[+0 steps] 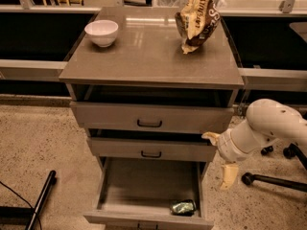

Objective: Pick green can from bottom drawer and place on counter

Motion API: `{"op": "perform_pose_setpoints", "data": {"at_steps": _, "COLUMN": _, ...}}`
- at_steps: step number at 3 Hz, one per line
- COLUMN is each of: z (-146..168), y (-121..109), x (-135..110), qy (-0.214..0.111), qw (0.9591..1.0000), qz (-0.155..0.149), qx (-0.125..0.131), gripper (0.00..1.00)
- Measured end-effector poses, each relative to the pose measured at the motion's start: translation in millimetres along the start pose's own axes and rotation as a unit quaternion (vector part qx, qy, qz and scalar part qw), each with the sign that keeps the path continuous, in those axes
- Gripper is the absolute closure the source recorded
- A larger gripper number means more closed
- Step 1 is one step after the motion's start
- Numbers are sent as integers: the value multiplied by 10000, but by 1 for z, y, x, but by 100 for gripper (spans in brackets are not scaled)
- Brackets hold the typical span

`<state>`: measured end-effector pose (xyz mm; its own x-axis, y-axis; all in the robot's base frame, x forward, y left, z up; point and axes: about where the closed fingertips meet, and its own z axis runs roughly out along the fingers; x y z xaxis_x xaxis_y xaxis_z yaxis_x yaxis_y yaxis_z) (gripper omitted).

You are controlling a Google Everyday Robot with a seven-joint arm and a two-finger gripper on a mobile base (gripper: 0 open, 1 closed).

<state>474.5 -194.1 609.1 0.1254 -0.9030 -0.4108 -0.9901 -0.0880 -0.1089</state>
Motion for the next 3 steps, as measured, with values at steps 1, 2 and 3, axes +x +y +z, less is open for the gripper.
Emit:
{"op": "perform_pose_setpoints", "data": {"at_steps": 1, "z": 0, "y": 0, "x": 0, "qy": -1, "qw": 10000, "qz": -1, "qx": 0, "gripper": 0}}
{"op": "perform_pose_setpoints", "data": {"at_steps": 2, "z": 44, "y": -12, "x": 15, "qy": -161, "qw": 9997, "qz": -186, "qx": 32, "gripper": 0}}
{"op": "perform_pose_setpoints", "data": {"at_steps": 3, "z": 103, "y": -25, "x": 29, "qy": -351, "qw": 9969, "qz": -705, "qx": 5, "gripper": 0}}
